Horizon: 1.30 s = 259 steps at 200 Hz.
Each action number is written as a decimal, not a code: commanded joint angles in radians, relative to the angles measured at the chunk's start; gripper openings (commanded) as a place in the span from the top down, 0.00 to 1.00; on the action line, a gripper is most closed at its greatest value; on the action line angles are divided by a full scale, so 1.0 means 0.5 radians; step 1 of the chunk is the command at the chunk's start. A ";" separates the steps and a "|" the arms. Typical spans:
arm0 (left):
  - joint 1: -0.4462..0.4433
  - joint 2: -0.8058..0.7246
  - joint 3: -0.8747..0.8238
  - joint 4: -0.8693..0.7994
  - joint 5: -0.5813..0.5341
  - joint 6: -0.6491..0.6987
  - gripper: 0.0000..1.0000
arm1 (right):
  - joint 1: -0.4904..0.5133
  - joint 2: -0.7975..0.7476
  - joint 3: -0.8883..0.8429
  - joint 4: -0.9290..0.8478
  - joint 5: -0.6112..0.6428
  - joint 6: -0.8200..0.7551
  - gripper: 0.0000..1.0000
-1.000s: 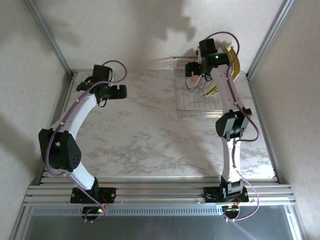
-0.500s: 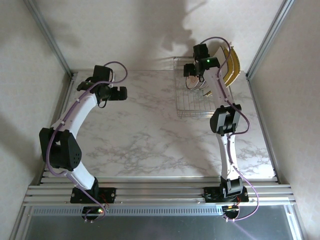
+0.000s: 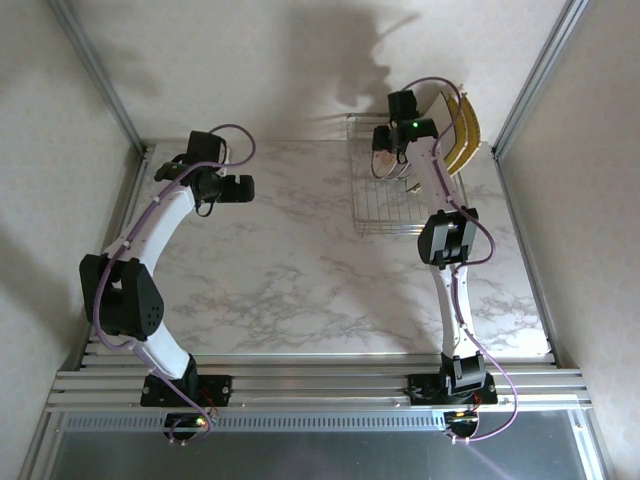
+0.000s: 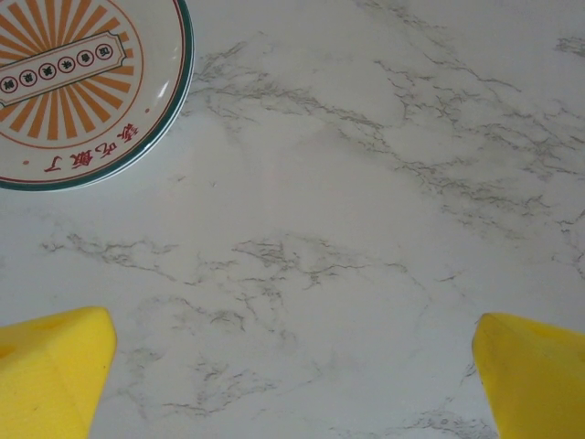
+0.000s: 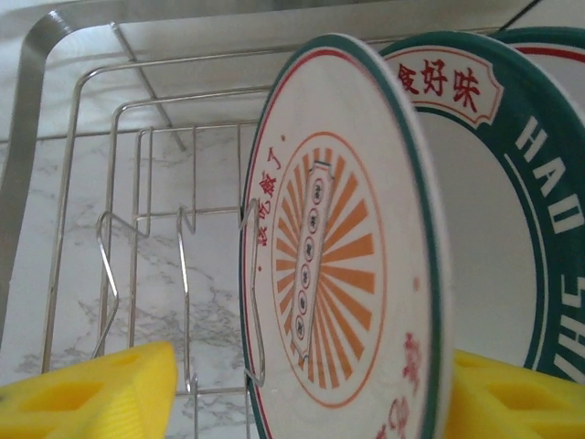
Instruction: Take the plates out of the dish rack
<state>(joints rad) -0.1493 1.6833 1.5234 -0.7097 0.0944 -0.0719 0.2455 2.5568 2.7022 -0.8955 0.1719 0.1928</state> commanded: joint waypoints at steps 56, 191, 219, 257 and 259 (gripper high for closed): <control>-0.005 0.024 0.117 -0.097 0.017 0.052 0.00 | 0.040 0.000 0.046 0.085 0.249 0.031 0.67; -0.005 -0.014 0.080 -0.088 0.051 0.021 0.00 | 0.086 -0.224 0.004 0.046 0.285 0.012 1.00; -0.002 -0.036 0.033 -0.065 0.055 0.020 0.00 | 0.095 -0.348 -0.008 -0.014 0.310 -0.008 1.00; -0.005 -0.062 -0.052 -0.009 0.081 0.012 0.00 | 0.119 -0.617 -0.199 -0.066 0.353 -0.042 1.00; -0.005 -0.060 -0.055 -0.006 0.083 0.012 0.01 | 0.121 -0.637 -0.215 -0.065 0.351 -0.042 1.00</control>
<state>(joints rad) -0.1493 1.6855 1.5192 -0.7269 0.1188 -0.0704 0.2680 2.3932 2.6419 -0.9501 0.3672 0.1810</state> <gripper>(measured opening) 0.995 0.110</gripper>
